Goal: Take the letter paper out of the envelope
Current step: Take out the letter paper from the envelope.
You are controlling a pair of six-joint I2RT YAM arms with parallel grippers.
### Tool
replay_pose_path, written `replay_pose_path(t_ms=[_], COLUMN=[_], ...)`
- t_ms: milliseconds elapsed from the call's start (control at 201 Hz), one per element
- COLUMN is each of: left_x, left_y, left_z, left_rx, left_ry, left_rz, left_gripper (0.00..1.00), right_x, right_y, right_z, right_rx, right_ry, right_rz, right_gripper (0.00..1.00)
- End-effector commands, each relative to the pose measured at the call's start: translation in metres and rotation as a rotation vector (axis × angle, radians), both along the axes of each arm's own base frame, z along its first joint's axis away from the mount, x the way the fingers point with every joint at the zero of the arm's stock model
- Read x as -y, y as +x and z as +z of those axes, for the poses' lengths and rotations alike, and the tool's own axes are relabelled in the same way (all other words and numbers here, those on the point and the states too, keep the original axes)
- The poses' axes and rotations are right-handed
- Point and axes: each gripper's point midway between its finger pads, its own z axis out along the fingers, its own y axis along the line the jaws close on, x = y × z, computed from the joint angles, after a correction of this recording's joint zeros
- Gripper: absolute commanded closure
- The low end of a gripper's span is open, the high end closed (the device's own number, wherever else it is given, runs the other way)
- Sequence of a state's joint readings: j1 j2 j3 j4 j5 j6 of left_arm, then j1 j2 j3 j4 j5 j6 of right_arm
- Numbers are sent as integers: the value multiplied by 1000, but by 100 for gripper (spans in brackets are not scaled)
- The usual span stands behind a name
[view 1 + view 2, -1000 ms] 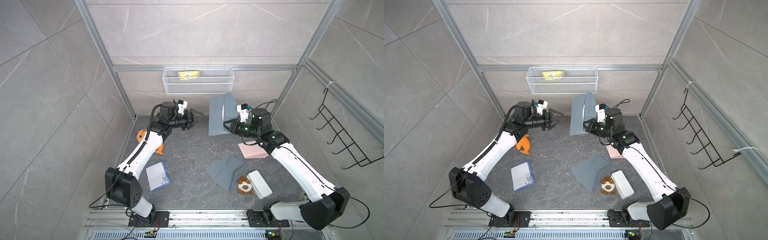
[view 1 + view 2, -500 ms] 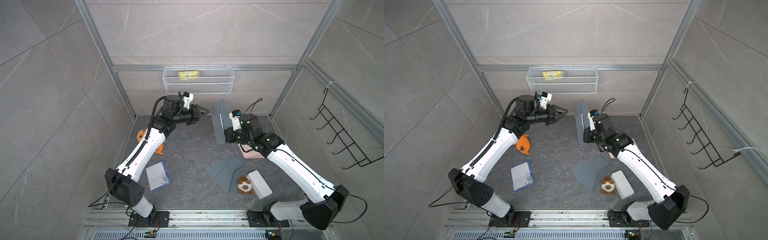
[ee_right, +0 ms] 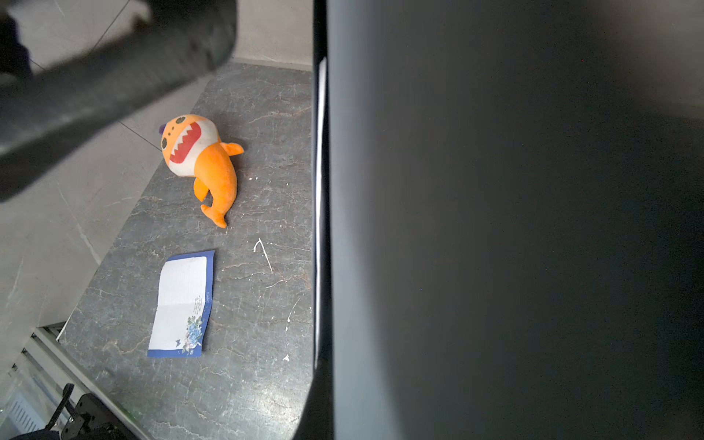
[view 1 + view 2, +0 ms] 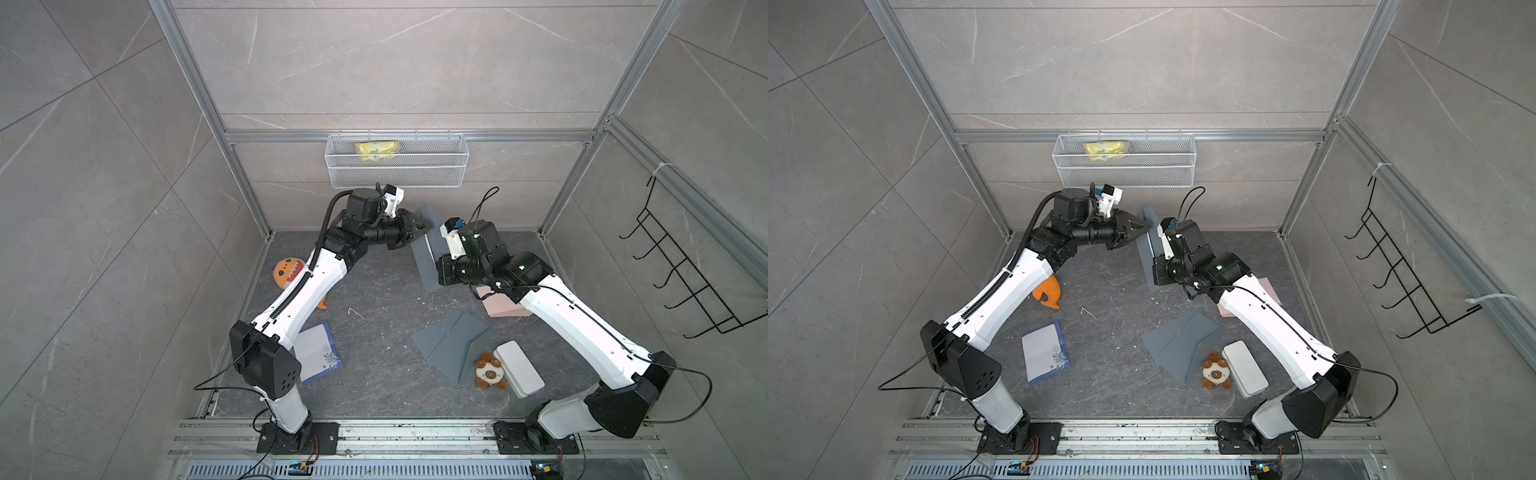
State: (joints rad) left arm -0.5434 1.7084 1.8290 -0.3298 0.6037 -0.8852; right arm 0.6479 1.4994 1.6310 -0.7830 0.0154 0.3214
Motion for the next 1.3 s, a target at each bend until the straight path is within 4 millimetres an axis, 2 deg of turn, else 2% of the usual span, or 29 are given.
replay_pose_path(t_ms=[0, 403, 737, 1299], left_x=[0, -1, -4, -19], left_y=[3, 14, 15, 19], left_z=[6, -14, -24, -52], left_rx=[56, 61, 49, -9], left_ry=[24, 116, 155, 327], left_rz=[-8, 11, 22, 61], left_gripper=[78, 86, 86, 85], right_x=[0, -13, -17, -18], right_y=[-6, -12, -13, -18], right_z=[1, 16, 19, 22], right_rx=[-32, -35, -28, 11], right_ry=[-5, 66, 70, 3], right_rz=[-4, 13, 19, 7], right_gripper=[100, 100, 100, 100])
